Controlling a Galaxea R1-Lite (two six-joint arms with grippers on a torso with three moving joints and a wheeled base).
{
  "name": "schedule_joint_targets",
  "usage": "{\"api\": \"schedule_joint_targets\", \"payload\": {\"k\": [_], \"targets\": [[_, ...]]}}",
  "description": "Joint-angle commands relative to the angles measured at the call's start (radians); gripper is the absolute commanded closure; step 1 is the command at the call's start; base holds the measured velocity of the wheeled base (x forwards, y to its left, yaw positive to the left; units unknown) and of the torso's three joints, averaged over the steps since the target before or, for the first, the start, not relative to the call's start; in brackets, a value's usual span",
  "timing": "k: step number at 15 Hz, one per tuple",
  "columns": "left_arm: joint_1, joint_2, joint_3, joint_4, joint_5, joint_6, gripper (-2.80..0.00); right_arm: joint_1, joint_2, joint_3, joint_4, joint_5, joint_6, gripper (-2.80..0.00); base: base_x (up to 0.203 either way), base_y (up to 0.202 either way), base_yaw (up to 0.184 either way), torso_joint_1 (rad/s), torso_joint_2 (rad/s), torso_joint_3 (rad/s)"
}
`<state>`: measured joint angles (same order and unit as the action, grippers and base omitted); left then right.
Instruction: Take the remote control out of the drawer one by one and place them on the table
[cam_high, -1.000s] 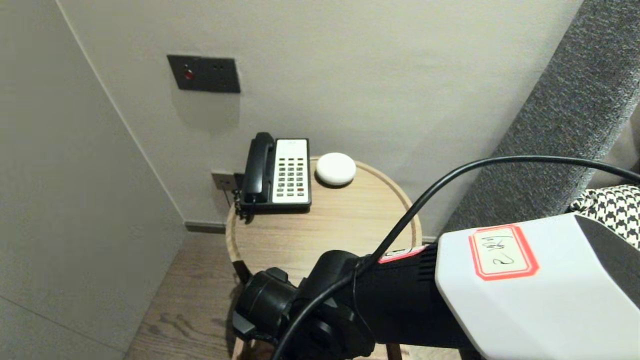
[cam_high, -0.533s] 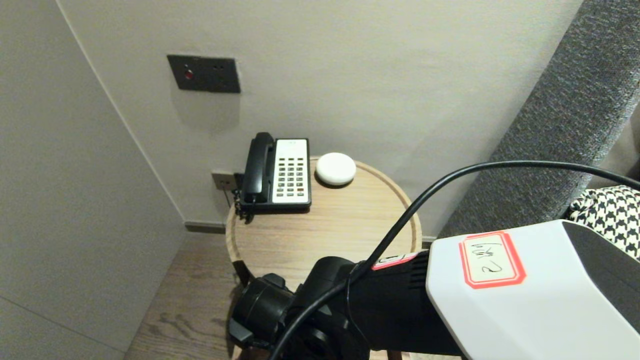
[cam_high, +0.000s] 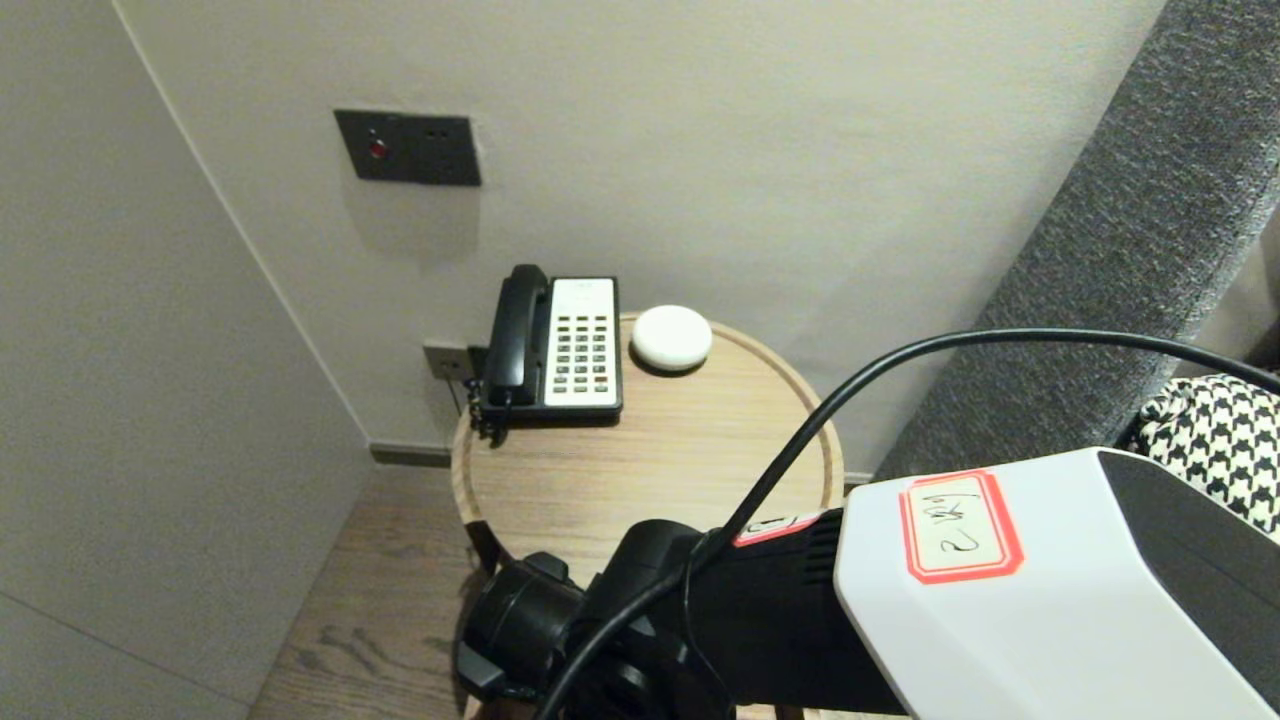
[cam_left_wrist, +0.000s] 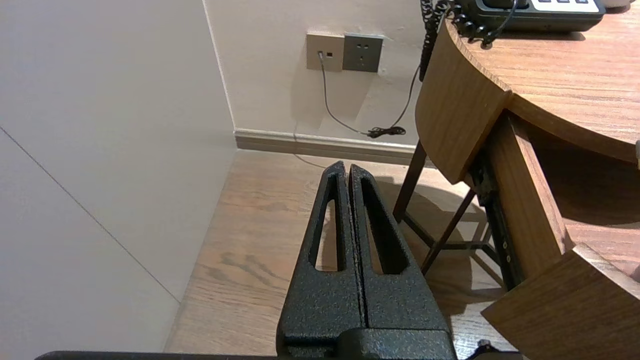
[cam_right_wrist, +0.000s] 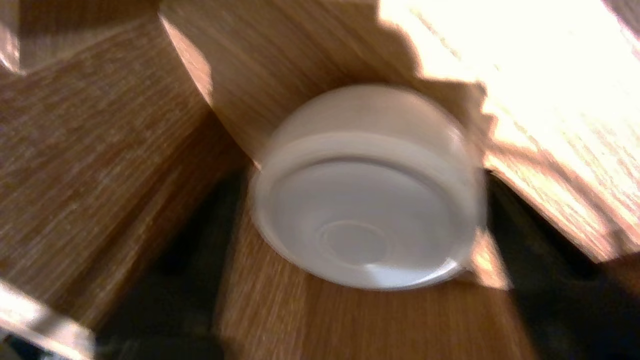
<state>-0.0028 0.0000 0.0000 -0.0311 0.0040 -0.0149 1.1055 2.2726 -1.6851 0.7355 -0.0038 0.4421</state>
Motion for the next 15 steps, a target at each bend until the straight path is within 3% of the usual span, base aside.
{"api": "schedule_joint_targets", "payload": {"k": [1,15], "targets": [[0.000,0.000,0.000,-0.001,0.001,0.000,0.00,-0.001,0.001,-0.004,0.005,0.001,0.003,0.00,0.000,0.000,0.000,0.000,0.00,0.000],[0.000,0.000,0.000,-0.001,0.001,0.000,0.00,-0.013,-0.104,0.022,0.044,0.002,0.011,0.00,0.000,0.000,0.000,0.000,0.00,0.000]]}}
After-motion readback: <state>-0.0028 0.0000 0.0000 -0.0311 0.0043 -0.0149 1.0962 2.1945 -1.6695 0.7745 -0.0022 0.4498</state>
